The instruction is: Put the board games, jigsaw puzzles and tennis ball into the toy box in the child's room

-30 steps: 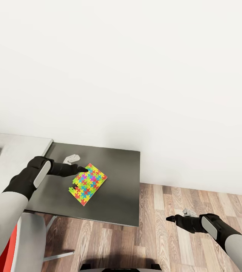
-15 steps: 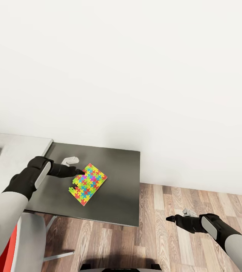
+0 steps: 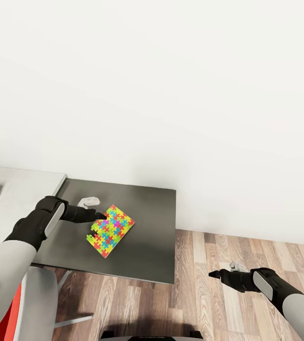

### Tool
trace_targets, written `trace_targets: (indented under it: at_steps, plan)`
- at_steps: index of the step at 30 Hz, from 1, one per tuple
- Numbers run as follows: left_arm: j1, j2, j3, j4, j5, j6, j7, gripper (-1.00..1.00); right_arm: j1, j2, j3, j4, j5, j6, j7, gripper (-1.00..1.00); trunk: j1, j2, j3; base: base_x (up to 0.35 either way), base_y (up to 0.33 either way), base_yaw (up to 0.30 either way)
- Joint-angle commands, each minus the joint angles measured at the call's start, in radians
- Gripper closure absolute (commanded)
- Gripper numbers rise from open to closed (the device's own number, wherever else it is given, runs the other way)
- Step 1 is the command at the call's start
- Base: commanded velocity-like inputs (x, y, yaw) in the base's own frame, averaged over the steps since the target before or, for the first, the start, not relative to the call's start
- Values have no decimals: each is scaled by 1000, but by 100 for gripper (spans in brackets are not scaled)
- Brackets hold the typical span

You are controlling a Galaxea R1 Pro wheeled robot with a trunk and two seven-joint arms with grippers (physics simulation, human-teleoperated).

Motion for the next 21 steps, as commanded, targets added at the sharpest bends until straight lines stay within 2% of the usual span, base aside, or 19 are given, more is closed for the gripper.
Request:
trace_targets:
  at_steps: [1, 8, 21]
  plan:
    - [-1, 1, -3, -1, 9, 6, 4, -100, -1, 0, 3, -1, -3, 4, 2, -100, 1, -2, -1, -18, 0, 0]
    - [-1, 0, -2, -1, 9, 6, 3, -100, -1, -1, 3, -1, -1, 5, 2, -100, 1, -2, -1, -77, -11, 0]
    - [-1, 0, -2, -1, 11, 3, 3, -100, -1, -1, 3, -1, -1, 6, 2, -100, 1, -2, -1, -11, -16, 0]
